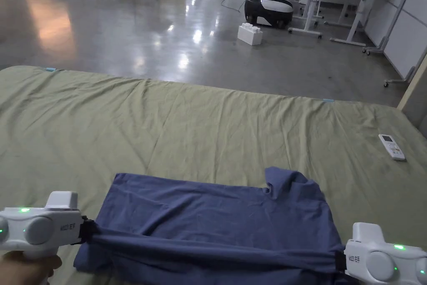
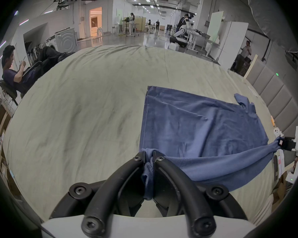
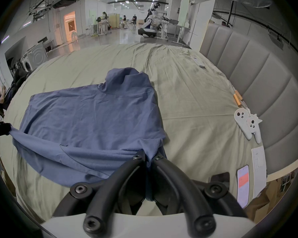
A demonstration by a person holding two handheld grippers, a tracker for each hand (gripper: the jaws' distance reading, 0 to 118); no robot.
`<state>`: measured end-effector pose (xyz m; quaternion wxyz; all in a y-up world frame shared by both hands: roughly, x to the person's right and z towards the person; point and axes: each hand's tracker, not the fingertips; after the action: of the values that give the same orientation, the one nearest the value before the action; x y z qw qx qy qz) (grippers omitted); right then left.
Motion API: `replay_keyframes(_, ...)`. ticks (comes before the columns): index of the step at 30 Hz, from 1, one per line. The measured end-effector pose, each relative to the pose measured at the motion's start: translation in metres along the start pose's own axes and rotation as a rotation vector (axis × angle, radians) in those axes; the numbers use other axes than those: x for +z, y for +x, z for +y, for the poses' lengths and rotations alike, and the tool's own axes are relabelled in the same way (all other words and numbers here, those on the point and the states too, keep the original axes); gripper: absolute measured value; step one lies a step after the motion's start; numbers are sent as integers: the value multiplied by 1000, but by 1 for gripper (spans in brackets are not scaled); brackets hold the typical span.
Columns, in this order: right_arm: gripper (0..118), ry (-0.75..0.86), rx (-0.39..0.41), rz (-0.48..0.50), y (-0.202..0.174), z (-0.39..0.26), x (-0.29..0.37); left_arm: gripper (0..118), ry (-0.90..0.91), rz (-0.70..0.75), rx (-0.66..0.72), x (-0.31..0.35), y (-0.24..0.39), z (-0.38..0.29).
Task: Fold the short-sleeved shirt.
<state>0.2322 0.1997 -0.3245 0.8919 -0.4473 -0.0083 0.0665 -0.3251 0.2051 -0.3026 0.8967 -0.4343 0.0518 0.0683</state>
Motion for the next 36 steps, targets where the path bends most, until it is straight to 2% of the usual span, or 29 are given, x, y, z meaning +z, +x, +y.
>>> replay_keyframes(7, 7, -20, 24, 0, -3, 2, -37, 8, -46, 27, -53, -48, -1, 7)
replay_keyframes(10, 18, -5, 29, 2, -3, -1, -40, 10, -47, 26, -44, -49, -1, 7)
replay_keyframes(12, 20, 58, 47, -5, -2, -4, -33, 10, -36, 23, -38, -46, -3, 4)
replay_keyframes(13, 26, 87, 55, 3, -1, -4, -28, 13, -21, 24, -38, -43, -4, 3)
replay_keyframes(14, 38, 117, 52, 3, -4, -5, -23, 23, 1, 26, -41, -37, -5, 3)
replay_keyframes(17, 69, 244, 31, -5, -4, -7, 1, 65, 71, 13, -46, -11, -1, -1)
replay_keyframes(18, 70, 306, 35, -9, -10, -8, 15, 70, 110, 3, -54, 0, 0, -3)
replay_keyframes(23, 82, 535, 11, -7, -30, -22, 65, 70, 296, -2, -76, 50, 14, -22)
replay_keyframes(28, 82, 722, -12, -4, -59, -43, 113, 65, 494, 0, -69, 99, 37, -48)
replay_keyframes(29, 79, 765, -19, -13, -64, -48, 123, 58, 527, 18, -71, 107, 43, -54)
replay_keyframes(30, 73, 806, -10, -15, -69, -49, 129, 47, 552, 20, -77, 115, 47, -59)
replay_keyframes(31, 61, 820, -25, -20, -73, -52, 136, 34, 569, 27, -84, 121, 53, -64)
replay_keyframes(32, 38, 828, -35, -14, -78, -57, 142, 14, 592, 38, -83, 128, 58, -69)
replay_keyframes(33, 16, 867, -28, -25, -82, -59, 149, 10, 610, 36, -82, 134, 62, -73)
replay_keyframes(34, 8, 894, -28, -25, -84, -62, 154, 10, 626, 46, -69, 139, 66, -77)
replay_keyframes(35, 8, 926, -32, -28, -87, -65, 158, 3, 655, 37, -67, 145, 70, -80)
replay_keyframes(36, 8, 928, -25, -40, -90, -67, 161, 3, 669, 29, -72, 149, 72, -83)
